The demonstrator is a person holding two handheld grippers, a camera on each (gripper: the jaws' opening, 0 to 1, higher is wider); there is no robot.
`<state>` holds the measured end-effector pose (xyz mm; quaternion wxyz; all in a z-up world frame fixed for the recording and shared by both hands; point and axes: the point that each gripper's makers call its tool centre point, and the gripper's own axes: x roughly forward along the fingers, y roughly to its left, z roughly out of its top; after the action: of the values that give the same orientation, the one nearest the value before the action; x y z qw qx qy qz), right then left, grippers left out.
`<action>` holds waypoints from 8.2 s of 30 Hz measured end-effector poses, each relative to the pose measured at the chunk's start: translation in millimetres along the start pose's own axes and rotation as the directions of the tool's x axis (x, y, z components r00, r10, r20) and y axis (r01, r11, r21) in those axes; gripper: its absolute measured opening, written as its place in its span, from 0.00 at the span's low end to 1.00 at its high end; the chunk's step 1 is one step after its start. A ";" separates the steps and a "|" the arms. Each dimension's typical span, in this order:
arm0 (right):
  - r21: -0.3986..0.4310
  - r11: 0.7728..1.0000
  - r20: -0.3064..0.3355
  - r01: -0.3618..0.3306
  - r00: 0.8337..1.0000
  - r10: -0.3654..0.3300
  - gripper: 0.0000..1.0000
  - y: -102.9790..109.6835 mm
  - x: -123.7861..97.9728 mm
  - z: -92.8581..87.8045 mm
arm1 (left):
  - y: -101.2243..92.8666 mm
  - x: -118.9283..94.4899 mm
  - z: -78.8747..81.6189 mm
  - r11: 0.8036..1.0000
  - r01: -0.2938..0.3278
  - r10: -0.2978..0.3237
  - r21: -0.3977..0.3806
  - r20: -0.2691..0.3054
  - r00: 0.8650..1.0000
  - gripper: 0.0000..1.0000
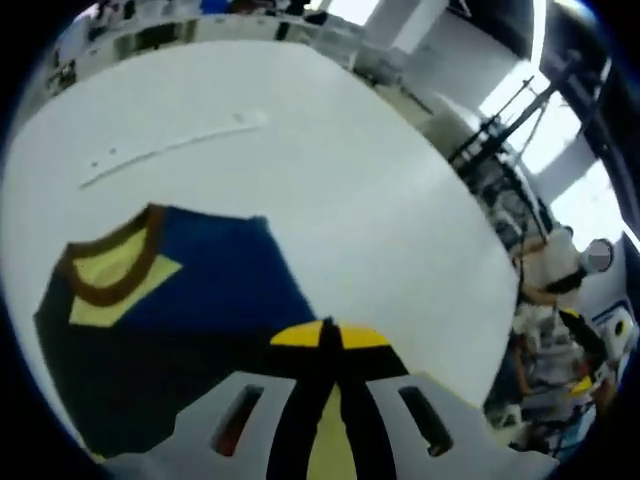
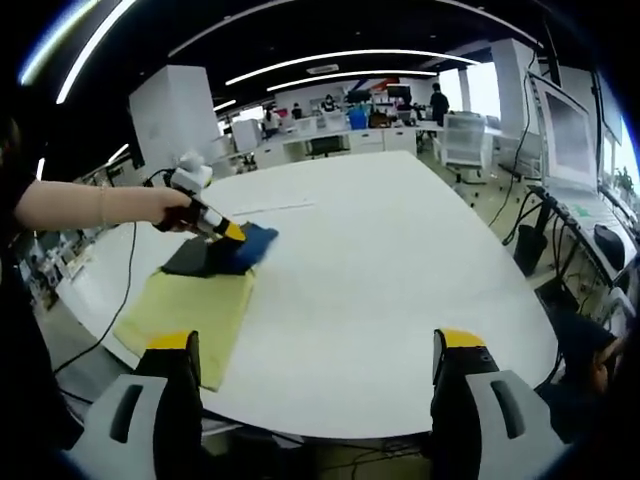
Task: Fold the garment on the visible template until the final outline fits inside the template.
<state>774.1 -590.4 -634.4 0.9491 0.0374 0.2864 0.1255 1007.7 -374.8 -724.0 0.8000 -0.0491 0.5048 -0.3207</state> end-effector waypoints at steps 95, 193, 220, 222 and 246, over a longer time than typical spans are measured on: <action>-0.183 0.948 0.019 -0.260 0.963 0.268 1.00 107.6 40.8 55.4 | 85.6 -298.4 -111.1 0.983 -0.156 0.093 0.093 0.477 0.874 0.91; -0.108 0.925 -0.343 -0.365 0.887 0.309 0.41 151.5 86.3 -113.4 | 127.6 -225.3 -330.0 0.987 -0.150 0.156 -0.064 0.116 0.981 0.42; -0.203 0.918 -0.487 -0.341 0.848 0.207 0.23 150.6 107.3 -139.8 | 135.6 -215.6 -331.3 0.980 -0.181 0.187 -0.089 0.073 0.980 0.27; -0.209 0.918 -0.490 -0.338 0.848 0.200 0.19 150.2 108.5 -139.7 | 136.1 -214.8 -331.5 0.979 -0.184 0.190 -0.090 0.072 0.979 0.25; -0.215 0.915 -0.476 -0.342 0.855 0.208 0.03 153.3 108.1 -134.5 | 140.6 -218.7 -333.3 0.965 -0.210 0.216 -0.159 0.025 0.976 0.01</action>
<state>753.4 -414.5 -782.3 0.8254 -0.0915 0.4645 0.3074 730.9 -59.1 -772.6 0.8341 -0.0634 0.5135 -0.1914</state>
